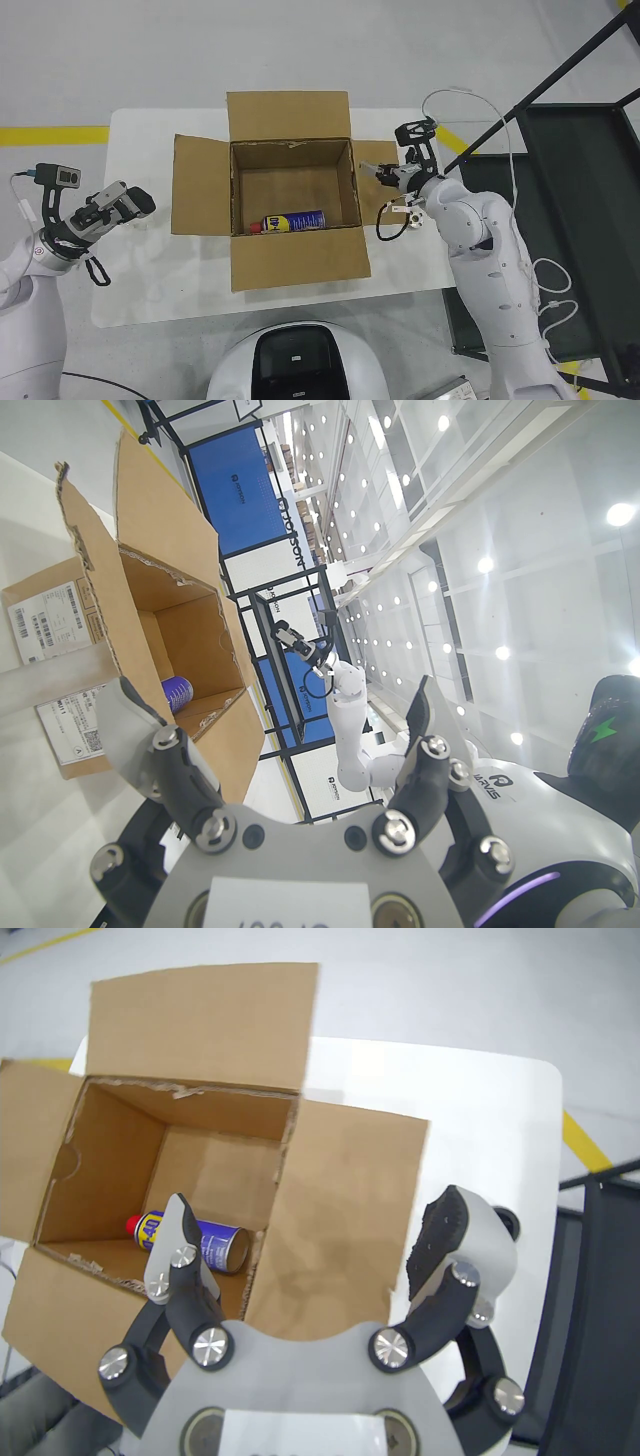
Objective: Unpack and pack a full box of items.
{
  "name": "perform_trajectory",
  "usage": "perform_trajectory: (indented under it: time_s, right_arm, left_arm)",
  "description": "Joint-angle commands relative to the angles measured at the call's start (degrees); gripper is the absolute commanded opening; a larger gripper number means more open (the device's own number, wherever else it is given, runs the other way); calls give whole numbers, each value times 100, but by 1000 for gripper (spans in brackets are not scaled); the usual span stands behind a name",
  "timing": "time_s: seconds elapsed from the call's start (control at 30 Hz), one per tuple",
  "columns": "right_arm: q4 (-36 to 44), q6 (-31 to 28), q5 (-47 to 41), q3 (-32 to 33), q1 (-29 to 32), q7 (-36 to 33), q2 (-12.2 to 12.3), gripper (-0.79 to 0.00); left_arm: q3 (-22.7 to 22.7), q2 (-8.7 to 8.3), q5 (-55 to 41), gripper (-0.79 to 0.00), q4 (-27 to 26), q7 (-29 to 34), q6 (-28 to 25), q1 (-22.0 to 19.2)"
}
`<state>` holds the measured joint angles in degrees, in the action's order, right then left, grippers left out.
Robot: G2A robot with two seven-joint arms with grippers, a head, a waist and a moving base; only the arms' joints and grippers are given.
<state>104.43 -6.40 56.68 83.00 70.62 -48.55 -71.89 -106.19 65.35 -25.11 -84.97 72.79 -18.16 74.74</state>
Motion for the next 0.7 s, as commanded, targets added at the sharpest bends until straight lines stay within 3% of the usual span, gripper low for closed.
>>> perform_trajectory:
  time_s: [0.0, 0.13, 0.2, 0.57, 0.67]
  right_arm:
    - [-94, -400, -110, -243, -269, -123, -4, 0]
    - [-471, -1085, -422, -638, -769, -509, -10, 0]
    - [-709, -1141, -574, -739, -969, -689, -17, 0]
    - [-709, -1141, -574, -739, -969, -689, -17, 0]
    - [-911, -1526, -561, -880, -1017, -564, -12, 0]
  left_arm:
    - [0, 0, 0, 0, 0, 0, 0, 0]
    - [0, 0, 0, 0, 0, 0, 0, 0]
    - [0, 0, 0, 0, 0, 0, 0, 0]
    - [0, 0, 0, 0, 0, 0, 0, 0]
    - [0, 0, 0, 0, 0, 0, 0, 0]
